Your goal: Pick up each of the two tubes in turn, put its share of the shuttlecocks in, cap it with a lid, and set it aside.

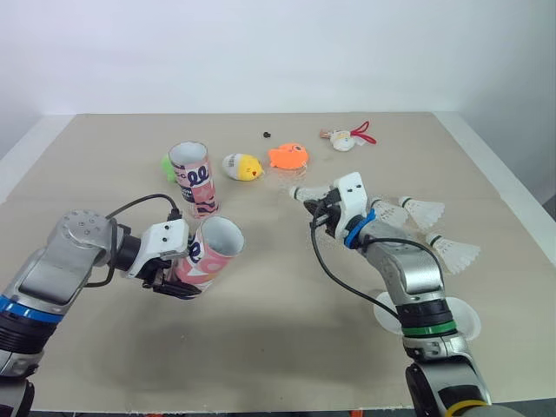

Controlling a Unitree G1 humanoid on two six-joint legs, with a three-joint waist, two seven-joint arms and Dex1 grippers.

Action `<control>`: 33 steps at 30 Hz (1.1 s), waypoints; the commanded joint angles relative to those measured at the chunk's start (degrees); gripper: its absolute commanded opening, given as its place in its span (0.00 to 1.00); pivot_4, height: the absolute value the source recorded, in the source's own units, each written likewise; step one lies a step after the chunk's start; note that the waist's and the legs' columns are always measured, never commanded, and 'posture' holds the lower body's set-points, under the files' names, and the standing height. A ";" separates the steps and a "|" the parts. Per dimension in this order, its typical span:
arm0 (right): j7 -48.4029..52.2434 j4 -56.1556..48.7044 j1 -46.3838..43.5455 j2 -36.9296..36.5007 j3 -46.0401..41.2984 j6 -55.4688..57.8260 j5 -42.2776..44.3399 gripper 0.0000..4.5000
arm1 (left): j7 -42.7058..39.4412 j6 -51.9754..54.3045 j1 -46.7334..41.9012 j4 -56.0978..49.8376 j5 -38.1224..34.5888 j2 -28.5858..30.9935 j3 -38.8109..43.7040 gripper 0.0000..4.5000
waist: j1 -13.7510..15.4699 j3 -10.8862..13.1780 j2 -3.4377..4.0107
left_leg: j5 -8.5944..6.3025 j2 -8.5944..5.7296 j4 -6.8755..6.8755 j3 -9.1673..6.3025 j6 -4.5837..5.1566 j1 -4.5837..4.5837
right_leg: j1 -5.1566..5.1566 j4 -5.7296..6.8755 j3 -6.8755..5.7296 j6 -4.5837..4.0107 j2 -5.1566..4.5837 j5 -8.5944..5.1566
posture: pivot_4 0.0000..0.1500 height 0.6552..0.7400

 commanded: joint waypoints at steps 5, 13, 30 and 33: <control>23.91 -23.31 0.68 -18.43 -1.50 4.23 14.80 0.01 | -0.71 -0.01 1.35 0.34 0.11 -0.37 -3.71 0.72 | 0.21 0.03 0.06 | -0.03 -0.07 -0.01 -0.04 0.01 -0.06 | 0.01 -0.05 0.00 0.06 -0.06 -0.09 | 1.00 1.00; 31.23 -25.61 -8.22 -23.18 6.94 2.79 13.89 0.01 | -1.36 -1.09 0.31 1.75 0.70 -0.66 -4.43 0.72 | -0.03 0.05 0.10 | -0.09 0.03 0.01 -0.06 0.15 0.15 | 0.10 -0.02 -0.01 -0.34 0.10 -0.17 | 1.00 1.00; 37.86 -8.24 -22.08 -11.50 22.87 -7.99 1.15 0.01 | -1.33 -1.21 -0.04 1.95 0.65 -0.53 -4.14 0.72 | 0.21 0.04 0.08 | -0.09 -0.01 0.04 -0.06 0.15 -0.01 | 0.01 0.01 -0.07 -0.21 0.01 -0.18 | 1.00 1.00; 39.66 -6.96 -22.89 -10.43 23.07 -8.29 1.04 0.07 | -1.12 -0.86 0.04 1.66 0.52 -0.55 -3.99 0.72 | 0.26 0.04 0.08 | -0.09 0.00 0.04 -0.07 0.15 -0.01 | 0.01 0.01 -0.07 -0.18 0.01 -0.15 | 1.00 1.00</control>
